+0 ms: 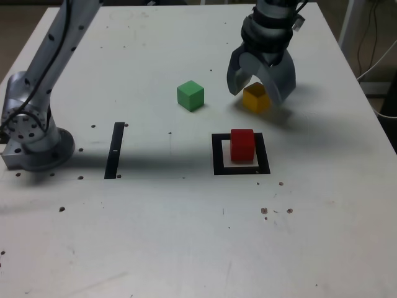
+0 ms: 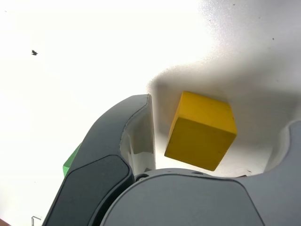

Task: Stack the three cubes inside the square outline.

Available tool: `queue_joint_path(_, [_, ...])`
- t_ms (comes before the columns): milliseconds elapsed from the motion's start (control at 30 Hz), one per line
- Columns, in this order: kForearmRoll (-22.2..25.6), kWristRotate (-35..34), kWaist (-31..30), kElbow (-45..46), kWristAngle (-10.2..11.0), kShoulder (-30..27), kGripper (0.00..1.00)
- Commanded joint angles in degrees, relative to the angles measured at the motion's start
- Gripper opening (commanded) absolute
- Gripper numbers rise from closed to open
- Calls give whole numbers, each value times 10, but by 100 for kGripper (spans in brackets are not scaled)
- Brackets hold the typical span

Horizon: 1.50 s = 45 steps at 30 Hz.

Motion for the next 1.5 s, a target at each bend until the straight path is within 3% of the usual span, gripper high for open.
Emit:
queue_joint_path(0, [-2, -7, -3, 1, 7, 3, 78])
queue_joint_path(300, [-11, -21, -14, 4, 23, 3, 47])
queue_joint_path(433, [-15, -22, -19, 5, 25, 3, 39])
queue_joint_path(1467, [-3, -40, -20, 3, 40, -2, 34])
